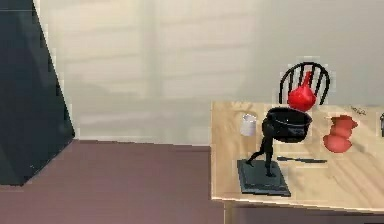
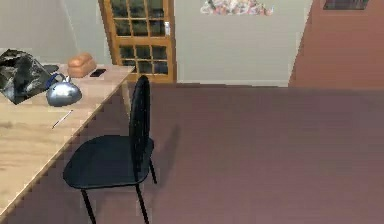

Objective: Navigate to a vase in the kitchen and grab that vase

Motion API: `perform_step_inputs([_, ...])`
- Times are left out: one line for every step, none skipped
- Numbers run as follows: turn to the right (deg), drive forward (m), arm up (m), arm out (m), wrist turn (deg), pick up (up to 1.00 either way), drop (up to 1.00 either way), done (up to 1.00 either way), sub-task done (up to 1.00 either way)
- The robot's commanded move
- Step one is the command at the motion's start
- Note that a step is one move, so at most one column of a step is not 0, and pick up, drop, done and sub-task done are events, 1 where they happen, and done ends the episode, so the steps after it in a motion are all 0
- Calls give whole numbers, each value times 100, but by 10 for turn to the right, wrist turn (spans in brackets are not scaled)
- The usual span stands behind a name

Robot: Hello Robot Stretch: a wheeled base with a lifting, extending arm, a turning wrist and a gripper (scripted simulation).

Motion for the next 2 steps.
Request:
perform_step_inputs([420, 0, 0, 0, 0, 0, 0, 0, 0])
perform_step_inputs([0, 55, 0, 0, 0, 0, 0, 0, 0])
